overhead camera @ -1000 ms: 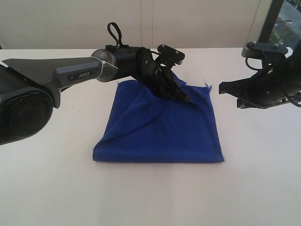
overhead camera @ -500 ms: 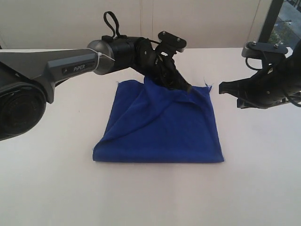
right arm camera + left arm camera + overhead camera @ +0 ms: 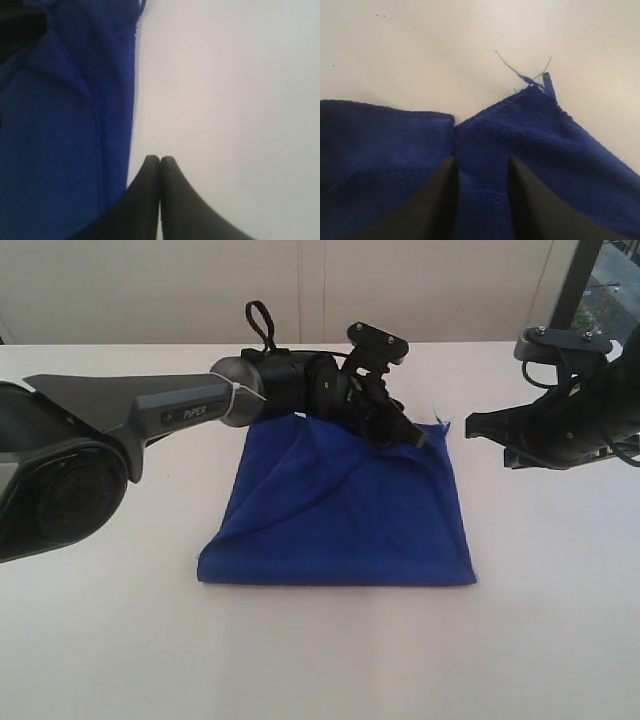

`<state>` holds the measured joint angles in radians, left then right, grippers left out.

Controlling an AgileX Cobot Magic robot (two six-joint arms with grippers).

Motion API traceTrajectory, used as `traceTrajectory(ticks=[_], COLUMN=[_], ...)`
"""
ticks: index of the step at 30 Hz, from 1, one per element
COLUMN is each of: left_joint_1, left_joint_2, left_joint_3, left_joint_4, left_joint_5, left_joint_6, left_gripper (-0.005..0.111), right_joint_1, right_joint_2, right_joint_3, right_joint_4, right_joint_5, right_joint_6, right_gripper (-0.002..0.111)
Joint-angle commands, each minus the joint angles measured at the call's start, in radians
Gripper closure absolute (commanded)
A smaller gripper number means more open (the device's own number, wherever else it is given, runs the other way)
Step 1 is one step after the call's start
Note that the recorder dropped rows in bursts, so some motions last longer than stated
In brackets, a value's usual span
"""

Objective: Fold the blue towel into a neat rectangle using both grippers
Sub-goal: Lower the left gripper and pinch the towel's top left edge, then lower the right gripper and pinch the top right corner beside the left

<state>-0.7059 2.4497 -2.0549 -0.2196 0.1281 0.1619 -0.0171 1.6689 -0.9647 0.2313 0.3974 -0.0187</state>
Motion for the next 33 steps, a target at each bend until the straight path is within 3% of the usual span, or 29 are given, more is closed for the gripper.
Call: traceTrajectory(ticks=[1,5,7,9,22,24,28,30,33], left_joint_1=[-0.004,-0.004,-0.004,-0.005,-0.004,-0.004,-0.004,-0.004,-0.004], left_joint_2=[0.027,0.039,0.039,0.037,-0.066,-0.071,-0.149,-0.211,-0.272], left_joint_3=[-0.004,-0.004,-0.004,-0.006,-0.006,-0.006,0.0,0.002,0.002], left_joint_4=[-0.004,-0.004,-0.004,-0.004,0.004,0.004,0.115,0.256,0.381], left_joint_5=[-0.008,-0.027,-0.029,-0.031,0.009,0.086,0.387,0.589,0.712], left_joint_6=[-0.006,-0.006,0.005,0.045,0.088,0.086,0.075,0.002,-0.057], left_gripper=[0.067,0.068,0.083,0.106,0.107,0.107,0.107,0.107,0.107], right_joint_1=[-0.004,-0.004,-0.004,-0.004,-0.004,-0.004,-0.004,-0.004,-0.004], right_joint_2=[-0.001,-0.001,-0.001,-0.001,-0.001,-0.001,-0.001,-0.001,0.017], right_joint_3=[0.0,0.0,0.0,0.0,0.0,0.0,0.0,-0.005,-0.052], right_joint_4=[0.004,0.004,0.004,0.004,0.004,0.004,0.008,0.113,0.268], right_joint_5=[-0.012,-0.012,-0.012,-0.012,-0.012,-0.006,-0.002,-0.002,0.033], right_joint_6=[0.002,0.002,0.002,0.002,0.002,0.002,-0.001,-0.085,-0.231], right_gripper=[0.108,0.108,0.108,0.108,0.108,0.108,0.108,0.108,0.108])
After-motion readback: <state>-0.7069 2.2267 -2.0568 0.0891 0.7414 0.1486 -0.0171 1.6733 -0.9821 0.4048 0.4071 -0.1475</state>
